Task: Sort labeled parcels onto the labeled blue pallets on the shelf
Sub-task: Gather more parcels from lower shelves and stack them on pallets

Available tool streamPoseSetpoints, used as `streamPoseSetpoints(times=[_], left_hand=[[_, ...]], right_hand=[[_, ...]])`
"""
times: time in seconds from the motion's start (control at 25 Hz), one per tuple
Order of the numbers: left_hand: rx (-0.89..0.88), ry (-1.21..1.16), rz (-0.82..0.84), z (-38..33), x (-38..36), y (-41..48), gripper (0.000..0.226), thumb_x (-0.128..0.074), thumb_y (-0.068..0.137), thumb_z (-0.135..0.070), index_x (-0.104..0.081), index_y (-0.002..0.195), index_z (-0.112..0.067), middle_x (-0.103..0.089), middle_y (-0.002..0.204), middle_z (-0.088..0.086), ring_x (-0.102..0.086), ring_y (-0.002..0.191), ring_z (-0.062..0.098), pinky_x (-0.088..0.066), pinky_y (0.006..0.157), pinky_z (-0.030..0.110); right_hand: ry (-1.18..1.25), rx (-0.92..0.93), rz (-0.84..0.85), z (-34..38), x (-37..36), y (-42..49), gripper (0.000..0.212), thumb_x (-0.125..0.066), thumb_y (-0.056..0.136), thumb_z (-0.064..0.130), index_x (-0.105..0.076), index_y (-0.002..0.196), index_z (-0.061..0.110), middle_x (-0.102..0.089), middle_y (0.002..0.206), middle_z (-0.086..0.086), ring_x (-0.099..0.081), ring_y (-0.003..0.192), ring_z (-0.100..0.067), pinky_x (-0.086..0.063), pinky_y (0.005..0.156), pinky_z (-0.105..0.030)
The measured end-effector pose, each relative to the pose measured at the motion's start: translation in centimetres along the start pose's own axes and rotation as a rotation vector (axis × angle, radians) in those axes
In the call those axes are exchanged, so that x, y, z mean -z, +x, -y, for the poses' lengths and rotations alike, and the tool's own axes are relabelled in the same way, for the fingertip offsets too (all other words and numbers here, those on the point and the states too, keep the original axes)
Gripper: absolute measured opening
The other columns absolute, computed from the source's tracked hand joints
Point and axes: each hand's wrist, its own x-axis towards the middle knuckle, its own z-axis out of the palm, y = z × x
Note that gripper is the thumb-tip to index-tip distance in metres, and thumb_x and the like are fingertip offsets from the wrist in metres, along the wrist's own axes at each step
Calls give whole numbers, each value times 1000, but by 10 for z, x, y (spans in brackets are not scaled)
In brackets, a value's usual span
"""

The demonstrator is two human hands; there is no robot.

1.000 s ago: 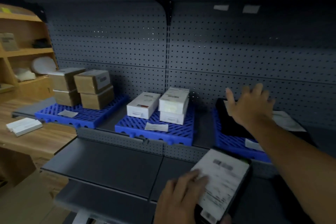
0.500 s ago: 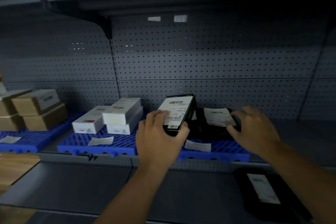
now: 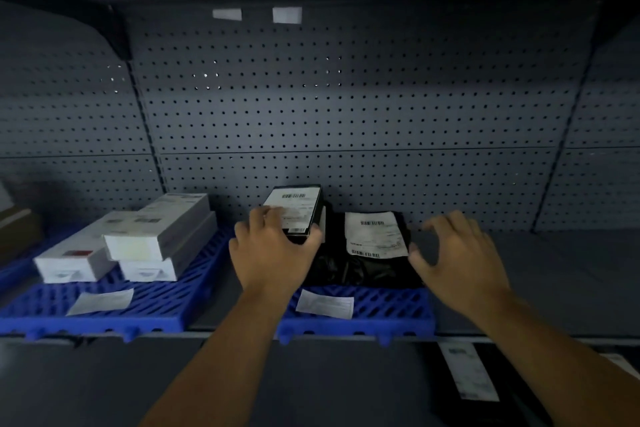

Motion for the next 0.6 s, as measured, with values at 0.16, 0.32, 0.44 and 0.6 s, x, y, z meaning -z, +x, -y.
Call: streamPoseSetpoints(times=[0.16,0.32,0.44,0.6], left_hand=[[45,148,136,-12,-4,-5,99,-39,72,-91,-46,145,-25,-42,150,2,-41,132,33,-41,100,52],[38,287,279,-23,0,-6,107,-47,68,-90,-29,152,-27,-28,151,3,-34,133,35,-45,95,50],[62,285,297,-29,1,-12,103,-58,69,-83,-29,152,-27,-27,153,5,-34,133,38,-47,95,52],[54,286,278,-37,12,-15,100,-49,78,-84,-22,157,-30,-26,161,5,-31,140,42,-36,106,56]], right_hand=[[27,19,18,-26,-9,13,36,-70,84,37,-66,108,11,-58,109,-11,-57,103,-33,-50,85,-47],[50,39,16,-50,-7,15,33,-70,84,35,-67,105,10,-57,108,-12,-57,102,-35,-50,85,-49],[29,42,21,-77,-1,13,34,-69,86,35,-66,107,9,-56,110,-14,-56,104,-36,-50,86,-50],[24,21,-15,-114,11,7,36,-70,86,34,-66,111,8,-56,112,-15,-55,107,-37,-47,91,-50]])
